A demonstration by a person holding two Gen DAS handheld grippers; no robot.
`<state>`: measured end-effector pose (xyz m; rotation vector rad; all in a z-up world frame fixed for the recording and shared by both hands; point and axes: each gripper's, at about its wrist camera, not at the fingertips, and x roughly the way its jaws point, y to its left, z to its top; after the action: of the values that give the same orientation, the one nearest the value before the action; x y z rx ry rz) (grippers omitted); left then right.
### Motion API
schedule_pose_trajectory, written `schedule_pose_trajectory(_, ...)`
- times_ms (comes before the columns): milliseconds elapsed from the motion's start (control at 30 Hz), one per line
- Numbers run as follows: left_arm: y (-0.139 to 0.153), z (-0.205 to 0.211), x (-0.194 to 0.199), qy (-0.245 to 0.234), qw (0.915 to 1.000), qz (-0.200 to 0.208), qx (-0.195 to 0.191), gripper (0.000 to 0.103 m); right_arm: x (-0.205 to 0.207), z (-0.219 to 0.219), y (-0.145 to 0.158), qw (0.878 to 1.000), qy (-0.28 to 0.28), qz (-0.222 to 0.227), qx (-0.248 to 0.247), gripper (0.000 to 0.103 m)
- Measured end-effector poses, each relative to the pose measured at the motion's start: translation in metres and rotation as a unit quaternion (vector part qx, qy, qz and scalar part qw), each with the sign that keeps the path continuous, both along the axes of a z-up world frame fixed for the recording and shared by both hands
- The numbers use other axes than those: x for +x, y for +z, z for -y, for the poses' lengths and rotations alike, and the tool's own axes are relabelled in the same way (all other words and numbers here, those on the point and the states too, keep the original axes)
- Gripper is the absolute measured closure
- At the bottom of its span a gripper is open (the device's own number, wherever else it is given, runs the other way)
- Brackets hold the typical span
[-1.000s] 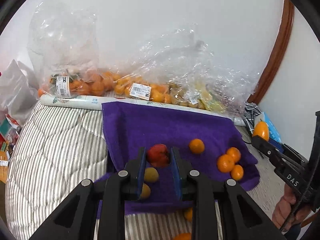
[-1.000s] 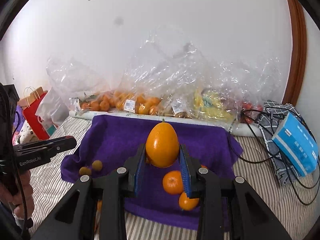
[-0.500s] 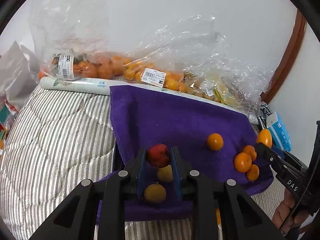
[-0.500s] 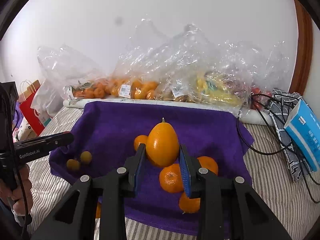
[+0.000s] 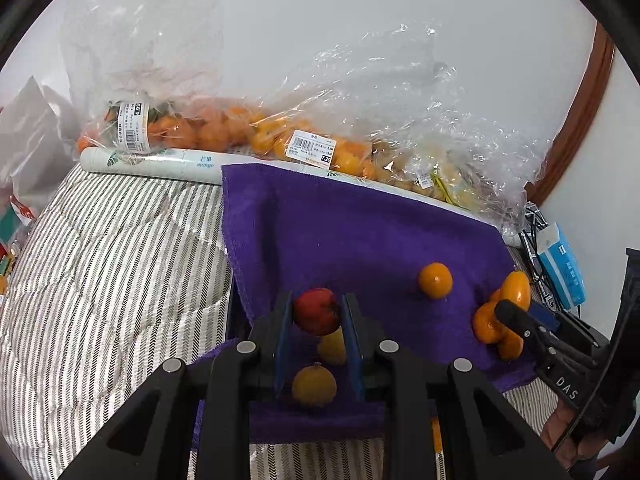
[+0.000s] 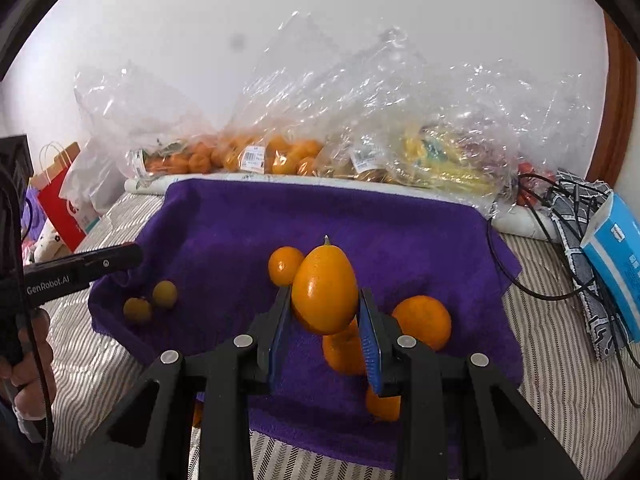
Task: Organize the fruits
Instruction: 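Lift and carry both held fruits over the purple towel, then lower both fruits onto the purple towel and open both tools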
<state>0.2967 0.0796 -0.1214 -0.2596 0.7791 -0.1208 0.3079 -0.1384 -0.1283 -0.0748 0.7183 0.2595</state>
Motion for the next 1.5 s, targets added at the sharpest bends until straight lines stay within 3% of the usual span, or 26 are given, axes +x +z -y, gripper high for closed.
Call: schedule_pose_trajectory(1500,-0.009,0.006,0.003,-0.013,0.9999,-0.009,0.006,0.080,-0.003,-0.020,-0.014,0.998,0.040,-0.019,-0.046,0.071)
